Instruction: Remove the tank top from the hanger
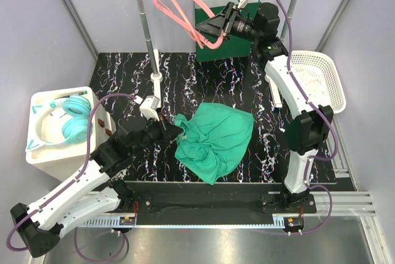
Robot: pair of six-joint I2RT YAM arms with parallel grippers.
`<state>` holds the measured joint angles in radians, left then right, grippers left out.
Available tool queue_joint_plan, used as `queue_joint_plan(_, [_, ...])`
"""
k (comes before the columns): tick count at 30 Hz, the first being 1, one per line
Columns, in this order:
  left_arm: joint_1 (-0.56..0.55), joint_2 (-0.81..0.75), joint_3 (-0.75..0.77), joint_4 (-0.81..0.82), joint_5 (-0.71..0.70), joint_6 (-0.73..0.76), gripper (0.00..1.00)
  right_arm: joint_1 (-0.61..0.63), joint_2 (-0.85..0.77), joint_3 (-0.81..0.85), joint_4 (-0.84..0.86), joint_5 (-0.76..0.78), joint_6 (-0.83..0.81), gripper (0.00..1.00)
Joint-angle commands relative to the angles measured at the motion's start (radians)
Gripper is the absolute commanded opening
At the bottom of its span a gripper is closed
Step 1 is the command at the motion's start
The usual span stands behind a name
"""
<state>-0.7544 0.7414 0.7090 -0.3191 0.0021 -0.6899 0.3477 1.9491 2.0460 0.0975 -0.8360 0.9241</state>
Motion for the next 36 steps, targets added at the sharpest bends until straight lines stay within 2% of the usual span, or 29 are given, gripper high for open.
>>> queue_joint_plan(1, [-0.005,-0.011,0.001,0.057,0.024,-0.008,0.00,-0.009,-0.108,-0.021,0.134,0.081,0.018,0.00])
queue_joint_plan(6, [-0.008,-0.016,0.000,0.057,0.019,-0.008,0.00,-0.012,-0.113,-0.012,0.148,0.097,0.021,0.00])
queue_joint_plan(14, [-0.014,-0.013,-0.002,0.057,0.018,-0.010,0.00,-0.012,-0.096,0.005,0.280,0.081,0.144,0.00])
queue_joint_plan(20, [-0.014,-0.030,-0.008,0.052,0.018,-0.010,0.00,-0.013,-0.114,0.000,0.111,0.112,0.003,0.00])
queue_joint_plan(26, [-0.016,-0.037,-0.005,0.046,0.021,-0.010,0.00,-0.013,-0.111,-0.035,0.001,0.078,-0.169,0.00])
queue_joint_plan(33, [-0.019,-0.016,0.012,0.048,0.021,-0.013,0.00,-0.009,-0.096,-0.073,-0.013,0.067,-0.238,0.00])
queue_joint_plan(35, [-0.020,-0.013,0.014,0.048,0.019,-0.013,0.00,-0.010,-0.099,-0.078,-0.027,0.077,-0.260,0.04])
queue_joint_plan(36, [-0.022,-0.014,0.014,0.046,0.016,-0.013,0.00,-0.009,-0.101,-0.078,-0.034,0.080,-0.268,0.09])
